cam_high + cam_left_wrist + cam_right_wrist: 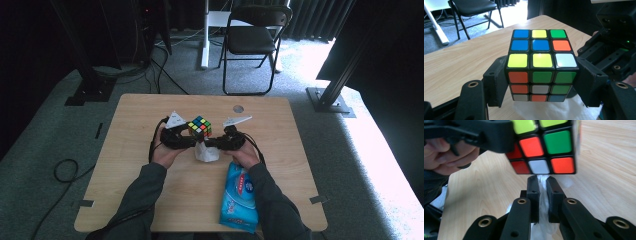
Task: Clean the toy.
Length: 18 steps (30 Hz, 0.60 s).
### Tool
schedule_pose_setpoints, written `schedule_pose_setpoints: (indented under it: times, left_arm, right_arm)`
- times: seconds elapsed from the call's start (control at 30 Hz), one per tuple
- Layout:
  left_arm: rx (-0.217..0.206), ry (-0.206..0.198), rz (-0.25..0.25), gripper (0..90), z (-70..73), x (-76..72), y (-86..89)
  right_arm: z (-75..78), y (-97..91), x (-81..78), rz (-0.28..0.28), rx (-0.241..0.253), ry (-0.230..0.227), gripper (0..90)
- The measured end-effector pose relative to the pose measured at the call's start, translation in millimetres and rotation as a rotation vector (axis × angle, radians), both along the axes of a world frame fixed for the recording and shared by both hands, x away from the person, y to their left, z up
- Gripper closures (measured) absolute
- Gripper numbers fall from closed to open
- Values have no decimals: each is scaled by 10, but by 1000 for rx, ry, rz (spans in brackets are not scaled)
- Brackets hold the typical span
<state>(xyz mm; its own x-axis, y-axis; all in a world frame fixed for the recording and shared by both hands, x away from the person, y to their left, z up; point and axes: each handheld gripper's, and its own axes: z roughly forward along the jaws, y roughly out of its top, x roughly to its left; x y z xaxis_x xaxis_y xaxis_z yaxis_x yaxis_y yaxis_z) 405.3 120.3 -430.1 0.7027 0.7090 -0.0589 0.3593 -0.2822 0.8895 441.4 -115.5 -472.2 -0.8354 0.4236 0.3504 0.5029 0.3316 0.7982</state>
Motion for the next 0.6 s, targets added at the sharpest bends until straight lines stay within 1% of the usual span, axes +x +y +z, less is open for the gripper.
schedule_pose_setpoints:
  times: [0.27, 0.37, 0.47, 0.6]
  left_arm:
    - [-4, 2, -4, 344, 4, -8, -13]
    - [-3, 2, -7, 344, 6, -10, -17]
    - [-7, 3, -10, 344, 6, -12, -26]
    - [-11, 2, -11, 344, 12, -11, -32]
  right_arm:
    - [1, -67, 35, -61, -5, 1, 833]
    - [2, -78, 40, -68, -6, -2, 833]
    - [8, -55, 28, -68, -25, -12, 833]
    - [6, -35, 23, -59, -23, -13, 833]
